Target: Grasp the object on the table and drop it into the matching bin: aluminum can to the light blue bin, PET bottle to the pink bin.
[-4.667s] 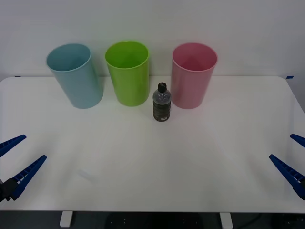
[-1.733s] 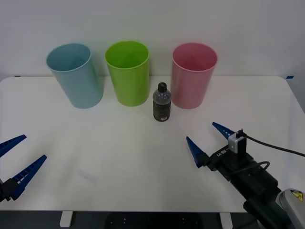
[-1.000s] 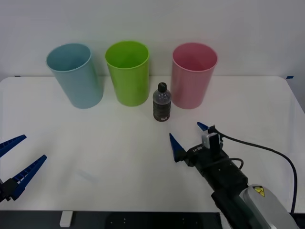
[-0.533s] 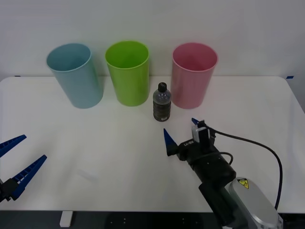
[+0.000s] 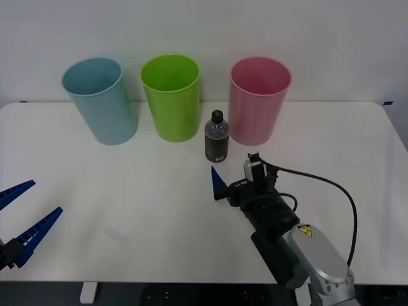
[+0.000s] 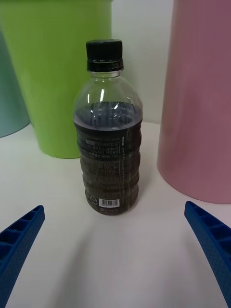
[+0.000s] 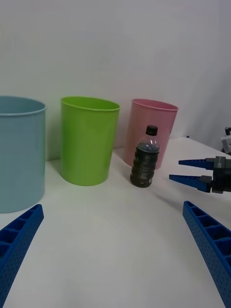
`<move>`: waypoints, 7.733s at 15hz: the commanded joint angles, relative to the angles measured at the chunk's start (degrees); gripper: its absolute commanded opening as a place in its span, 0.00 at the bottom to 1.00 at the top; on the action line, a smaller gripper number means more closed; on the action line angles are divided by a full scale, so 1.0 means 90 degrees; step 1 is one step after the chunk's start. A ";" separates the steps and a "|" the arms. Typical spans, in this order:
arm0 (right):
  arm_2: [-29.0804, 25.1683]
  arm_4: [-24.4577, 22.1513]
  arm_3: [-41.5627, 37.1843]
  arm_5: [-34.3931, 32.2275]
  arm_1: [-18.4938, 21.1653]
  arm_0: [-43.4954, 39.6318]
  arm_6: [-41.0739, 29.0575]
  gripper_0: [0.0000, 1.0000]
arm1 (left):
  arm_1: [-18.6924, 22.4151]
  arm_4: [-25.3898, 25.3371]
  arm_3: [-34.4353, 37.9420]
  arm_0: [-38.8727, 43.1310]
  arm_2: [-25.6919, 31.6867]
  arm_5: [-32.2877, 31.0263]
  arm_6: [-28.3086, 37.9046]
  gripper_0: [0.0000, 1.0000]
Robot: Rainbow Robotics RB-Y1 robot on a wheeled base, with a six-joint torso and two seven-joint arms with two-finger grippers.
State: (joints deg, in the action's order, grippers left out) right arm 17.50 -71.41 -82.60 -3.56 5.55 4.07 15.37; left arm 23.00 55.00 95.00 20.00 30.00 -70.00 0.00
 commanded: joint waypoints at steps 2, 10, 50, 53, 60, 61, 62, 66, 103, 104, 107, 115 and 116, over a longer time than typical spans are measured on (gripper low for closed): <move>0.0008 -0.0073 0.0457 0.0181 -0.0168 0.0388 -0.0009 1.00 | 0.0000 0.0000 0.0000 0.0000 0.0000 0.0000 0.0000 1.00; -0.0040 -0.0190 0.1345 0.0357 -0.0432 0.1140 -0.0028 1.00 | 0.0000 0.0000 0.0000 0.0000 0.0000 0.0000 0.0000 1.00; -0.0187 0.0161 0.1707 0.0249 0.0086 0.1902 -0.0165 0.00 | 0.0000 0.0000 0.0000 0.0000 0.0000 0.0000 0.0000 1.00; -0.0187 0.0259 0.1023 0.0161 0.0350 0.1491 -0.0331 0.00 | 0.0000 0.0000 0.0000 0.0000 0.0000 0.0000 0.0000 1.00; -0.0158 0.0415 -0.0471 -0.0239 0.1121 0.0603 -0.1522 0.00 | 0.0000 0.0000 0.0000 0.0000 0.0000 0.0000 0.0000 1.00; -0.0119 0.0444 -0.0735 -0.0239 0.1268 0.0456 -0.1698 0.00 | 0.0000 0.0000 0.0000 0.0000 0.0000 0.0000 0.0000 1.00; -0.0070 0.0484 -0.1067 -0.0239 0.1453 0.0261 -0.1942 0.00 | 0.0000 0.0000 0.0000 0.0000 0.0000 0.0000 0.0000 1.00; -0.0060 0.0542 -0.1965 -0.0239 0.1912 -0.0149 -0.2636 0.00 | 0.0000 0.0000 0.0000 0.0000 0.0000 0.0000 0.0000 1.00; -0.0187 0.0435 0.1492 -0.2153 0.3289 0.4333 -0.4677 0.00 | 0.0000 0.0000 0.0000 0.0000 0.0000 0.0000 0.0000 1.00; -0.0187 0.0425 0.1648 -0.2251 0.3270 0.4421 -0.4657 0.00 | 0.0000 0.0000 0.0000 0.0000 0.0000 0.0000 0.0000 1.00; -0.0187 0.0415 0.1726 -0.2260 0.3270 0.4470 -0.4618 0.00 | 0.0000 0.0000 0.0000 0.0000 0.0000 0.0000 0.0000 1.00; -0.0187 0.0415 0.1726 -0.2270 0.3289 0.4489 -0.4540 1.00 | 0.0000 0.0000 0.0000 0.0000 0.0000 0.0000 0.0000 1.00; -0.0187 0.0415 0.1726 -0.2290 0.3289 0.4489 -0.4511 1.00 | 0.0000 0.0000 0.0000 0.0000 0.0000 0.0000 0.0000 1.00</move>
State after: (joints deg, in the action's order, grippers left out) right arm 15.82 -67.66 -67.05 -24.05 35.12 44.50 -25.40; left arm 23.00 55.00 95.00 20.00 30.00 -70.00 0.00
